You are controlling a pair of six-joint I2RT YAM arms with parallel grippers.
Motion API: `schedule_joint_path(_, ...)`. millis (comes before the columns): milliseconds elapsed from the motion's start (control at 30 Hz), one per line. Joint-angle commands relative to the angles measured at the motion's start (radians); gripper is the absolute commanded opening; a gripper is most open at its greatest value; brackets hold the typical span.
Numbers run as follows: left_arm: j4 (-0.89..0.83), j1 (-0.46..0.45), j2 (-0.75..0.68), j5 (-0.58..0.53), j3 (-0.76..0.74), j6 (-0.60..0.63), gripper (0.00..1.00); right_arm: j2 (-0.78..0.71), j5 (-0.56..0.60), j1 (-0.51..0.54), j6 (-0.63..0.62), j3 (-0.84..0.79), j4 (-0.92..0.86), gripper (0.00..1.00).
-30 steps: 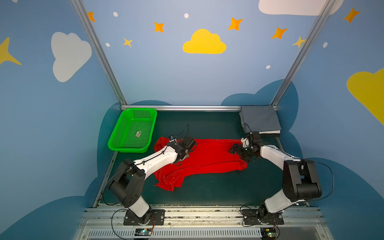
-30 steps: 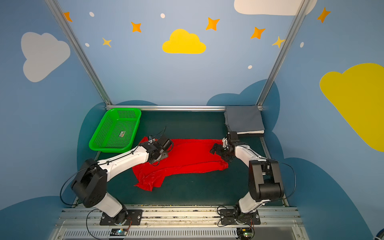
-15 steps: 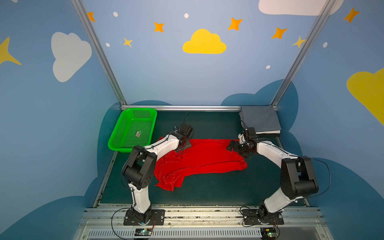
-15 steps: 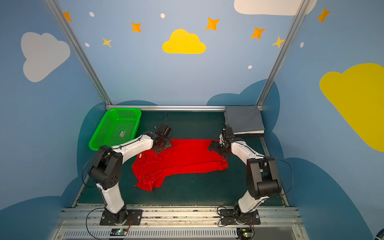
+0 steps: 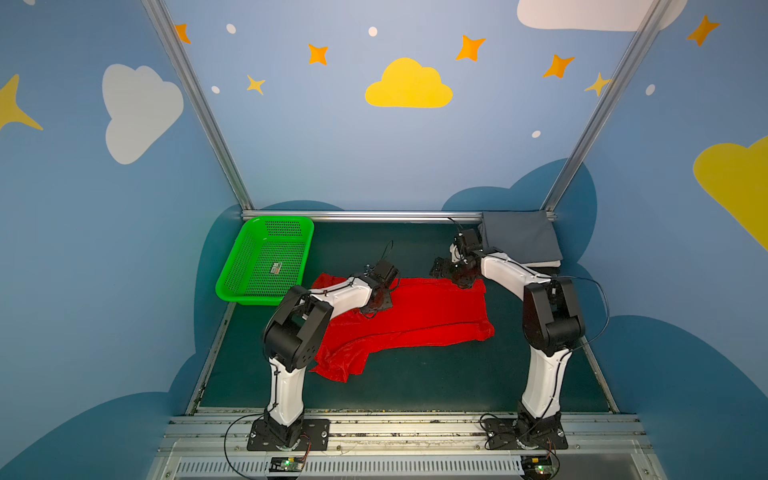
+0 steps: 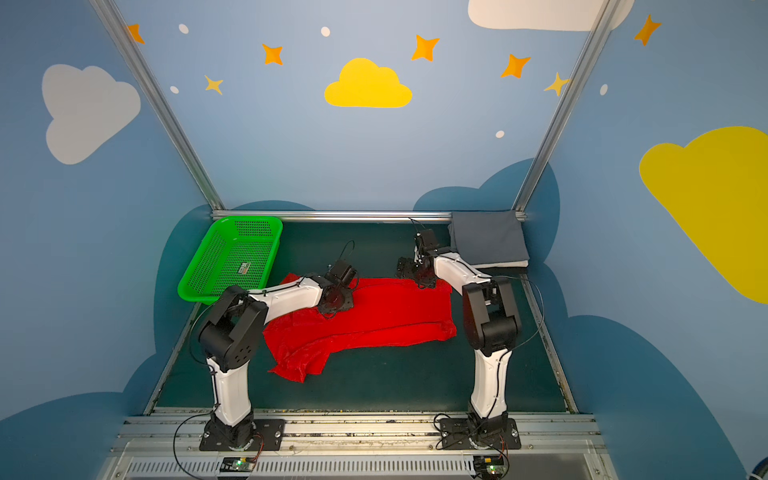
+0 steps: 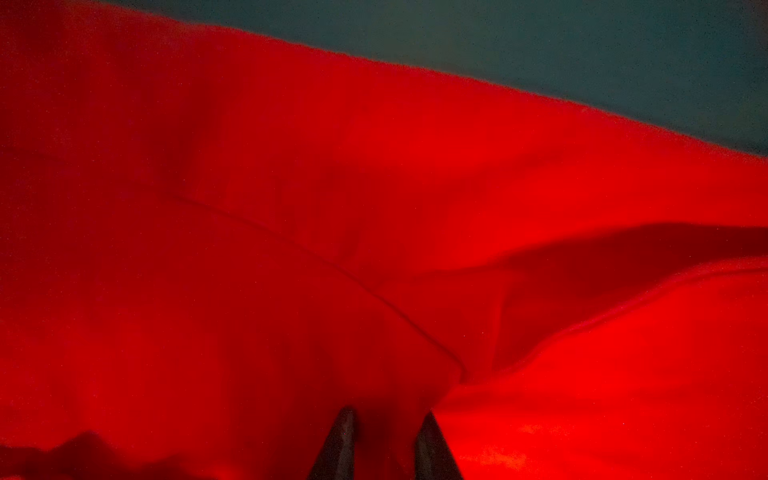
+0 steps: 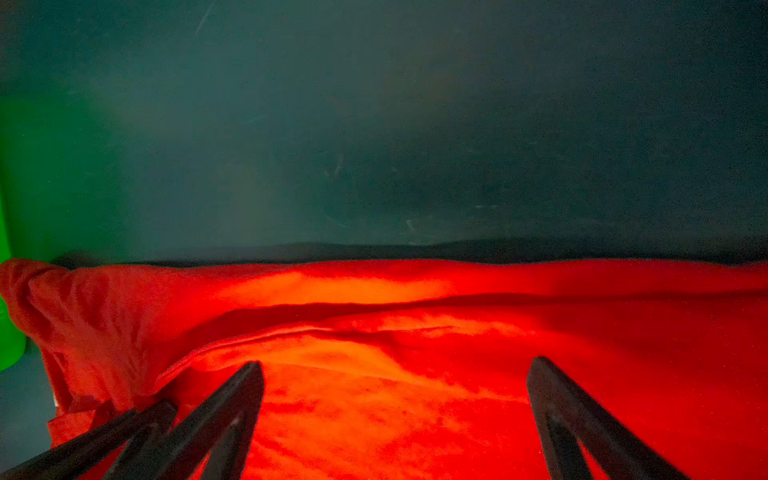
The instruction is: Fold and stack the t-shirts
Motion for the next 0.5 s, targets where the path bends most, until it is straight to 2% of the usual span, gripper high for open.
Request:
schedule_joint_path(0,0.014,0.002,-0.033,-0.042,-0.03,0.027,0.24,0.028,0.046,0.047,-0.048,0.066,-0.072,0.96)
schedule_joint_path(133,0.007,-0.001,-0.042,-0.078,-0.05,0.026,0.23,0.065,0.056,0.098,-0.086,0.125,-0.112,0.94)
schedule_joint_path(200,0.032,-0.003,-0.057,-0.088,-0.082,0.017,0.25,0.092,0.057,0.126,-0.115,0.17,-0.142,0.83)
schedule_joint_path(267,0.083,-0.005,-0.076,-0.096,-0.126,0.007,0.25,0.123,0.05,0.152,-0.142,0.216,-0.178,0.79)
schedule_joint_path(367,0.17,-0.011,-0.099,-0.124,-0.188,-0.012,0.13,0.171,0.064,0.189,-0.17,0.282,-0.231,0.7)
schedule_joint_path(467,0.203,-0.015,-0.096,-0.152,-0.21,-0.021,0.12,0.211,0.091,0.215,-0.189,0.338,-0.279,0.56)
